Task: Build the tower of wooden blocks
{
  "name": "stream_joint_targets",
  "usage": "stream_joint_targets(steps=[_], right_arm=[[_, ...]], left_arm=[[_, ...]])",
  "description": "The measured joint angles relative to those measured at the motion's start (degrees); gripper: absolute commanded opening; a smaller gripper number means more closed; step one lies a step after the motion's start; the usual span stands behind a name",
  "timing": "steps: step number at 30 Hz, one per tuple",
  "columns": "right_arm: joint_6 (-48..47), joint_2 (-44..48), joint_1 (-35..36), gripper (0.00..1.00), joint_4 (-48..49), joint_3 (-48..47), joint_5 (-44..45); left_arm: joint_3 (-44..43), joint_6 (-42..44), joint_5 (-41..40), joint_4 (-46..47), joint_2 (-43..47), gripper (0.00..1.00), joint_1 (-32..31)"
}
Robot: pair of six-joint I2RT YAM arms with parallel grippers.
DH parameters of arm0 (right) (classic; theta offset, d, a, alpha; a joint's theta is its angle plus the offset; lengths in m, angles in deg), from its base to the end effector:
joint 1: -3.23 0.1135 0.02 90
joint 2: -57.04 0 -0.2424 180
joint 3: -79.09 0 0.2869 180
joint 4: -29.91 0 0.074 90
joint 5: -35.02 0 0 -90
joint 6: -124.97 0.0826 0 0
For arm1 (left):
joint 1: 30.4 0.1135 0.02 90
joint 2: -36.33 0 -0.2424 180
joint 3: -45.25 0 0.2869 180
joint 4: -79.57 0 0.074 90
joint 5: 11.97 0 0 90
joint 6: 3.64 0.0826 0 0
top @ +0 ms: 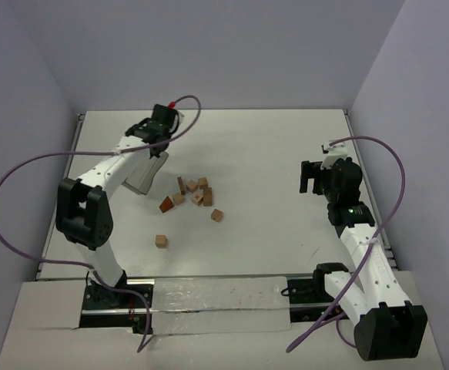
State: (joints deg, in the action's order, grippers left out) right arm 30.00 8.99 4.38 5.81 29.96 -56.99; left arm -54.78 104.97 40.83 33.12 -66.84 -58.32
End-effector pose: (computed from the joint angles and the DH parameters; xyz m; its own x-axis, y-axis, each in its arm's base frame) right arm 0.2888 0.0087 0.2380 -0.3850 -0.0943 -0.9181 -0.0860 0.9941 -0.0661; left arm 0.4231 -0.1677 0.2274 -0.6291 0.6211 -0.4674 0.2400 0.7272 0.6432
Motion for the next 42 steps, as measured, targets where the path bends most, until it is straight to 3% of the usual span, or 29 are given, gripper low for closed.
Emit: stream_joint_targets(steps=[8, 12, 16, 24, 39, 40, 42], right_arm=[[0.0, -1.0, 0.0, 1.00, 0.0, 0.0, -0.4], [0.0, -1.1, 0.0, 1.00, 0.0, 0.0, -0.6], [0.0, -1.5, 0.0, 1.00, 0.0, 0.0, -0.6], [0.0, -2.5, 0.0, 1.00, 0.0, 0.0, -0.6], [-0.3, -4.8, 0.0, 1.00, 0.0, 0.0, -0.6], [-0.4, -4.8, 0.0, 1.00, 0.0, 0.0, -0.6], [-0.4, -4.8, 0.0, 1.00, 0.0, 0.0, -0.6]], left_arm=[[1.2, 4.3, 25.0, -9.5, 5.9, 0.00, 24.3], [0.2, 8.5, 33.5, -10.2, 5.3, 0.00, 37.8], [-0.9, 12.8, 38.1, -10.0, 2.0, 0.00, 46.0], [-2.9, 12.1, 42.6, -7.9, -7.7, 0.00, 49.4], [-4.5, 4.9, 41.4, -1.7, -14.5, 0.01, 50.1], [-4.9, 4.5, 41.4, -1.8, -14.8, 0.03, 50.2], [-5.8, 4.2, 41.5, -1.8, -15.5, 0.17, 50.5]])
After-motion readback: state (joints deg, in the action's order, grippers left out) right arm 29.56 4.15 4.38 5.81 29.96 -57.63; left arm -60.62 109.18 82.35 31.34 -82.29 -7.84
